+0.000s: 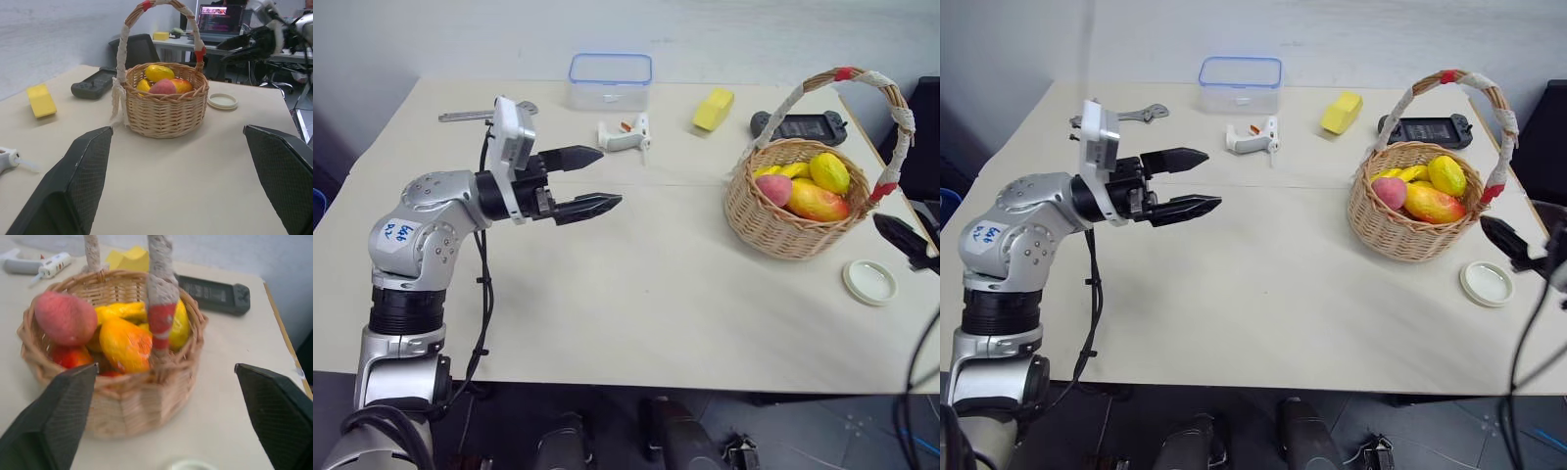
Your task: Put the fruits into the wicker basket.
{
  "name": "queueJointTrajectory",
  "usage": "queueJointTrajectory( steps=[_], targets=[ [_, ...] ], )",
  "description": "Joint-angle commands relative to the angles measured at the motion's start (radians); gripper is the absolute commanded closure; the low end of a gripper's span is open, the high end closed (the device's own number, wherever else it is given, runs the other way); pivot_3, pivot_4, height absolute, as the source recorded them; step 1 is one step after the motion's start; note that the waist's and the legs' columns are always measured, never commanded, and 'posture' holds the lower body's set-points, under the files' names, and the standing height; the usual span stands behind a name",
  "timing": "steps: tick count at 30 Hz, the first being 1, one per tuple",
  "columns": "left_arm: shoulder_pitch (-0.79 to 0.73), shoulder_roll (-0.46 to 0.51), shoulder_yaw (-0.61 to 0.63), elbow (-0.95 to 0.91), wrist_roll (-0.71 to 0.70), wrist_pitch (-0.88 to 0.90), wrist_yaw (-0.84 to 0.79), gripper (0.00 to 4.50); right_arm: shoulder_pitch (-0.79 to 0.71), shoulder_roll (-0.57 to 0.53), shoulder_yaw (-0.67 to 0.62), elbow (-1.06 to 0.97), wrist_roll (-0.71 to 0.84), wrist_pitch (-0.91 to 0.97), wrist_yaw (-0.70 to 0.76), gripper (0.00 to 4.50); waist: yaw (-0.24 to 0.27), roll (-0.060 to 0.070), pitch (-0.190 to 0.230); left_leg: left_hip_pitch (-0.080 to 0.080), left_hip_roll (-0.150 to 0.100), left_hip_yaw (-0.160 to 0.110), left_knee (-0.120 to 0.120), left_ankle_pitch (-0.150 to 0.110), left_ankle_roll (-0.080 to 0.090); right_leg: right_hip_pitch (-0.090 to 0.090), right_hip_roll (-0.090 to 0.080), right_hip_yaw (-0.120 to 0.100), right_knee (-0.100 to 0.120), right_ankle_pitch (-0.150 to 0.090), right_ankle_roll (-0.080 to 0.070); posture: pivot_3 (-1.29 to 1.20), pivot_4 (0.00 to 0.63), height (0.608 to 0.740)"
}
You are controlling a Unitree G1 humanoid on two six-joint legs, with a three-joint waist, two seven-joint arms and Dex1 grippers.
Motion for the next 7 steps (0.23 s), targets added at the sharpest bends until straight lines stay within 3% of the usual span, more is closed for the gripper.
queueJointTrajectory(
  steps=[1, 4, 7],
  targets=[
    [-0.014, 0.016, 0.018, 0.009, 0.002, -0.027, -0.043, 0.0, 0.054, -0.126, -0.182, 0.073, 0.11, 0.1, 0.208, 0.02, -0.002, 0.0, 0.0, 0.001, 0.0, 0.0, 0.0, 0.0, 0.001, 0.001, 0.0, 0.0, 0.0, 0.0, 0.0, 0.0, 0.15, 0.74],
    [-0.03, 0.019, 0.02, 0.019, -0.004, -0.017, -0.06, 0.0, 0.082, -0.187, -0.208, 0.123, 0.122, 0.123, 0.287, 0.02, -0.007, -0.001, 0.0, 0.009, 0.001, 0.0, 0.0, -0.004, 0.002, 0.01, 0.001, 0.0, -0.003, 0.0, 0.001, 0.0, 0.15, 0.74],
    [-0.032, 0.021, 0.019, 0.014, -0.005, -0.007, -0.071, 0.0, 0.039, -0.194, -0.173, 0.15, 0.123, 0.119, 0.258, 0.02, -0.011, -0.002, 0.0, 0.013, 0.003, -0.002, 0.0, -0.01, 0.006, 0.017, 0.004, 0.0, -0.006, -0.001, 0.001, 0.0, 0.15, 0.74]
  ],
)
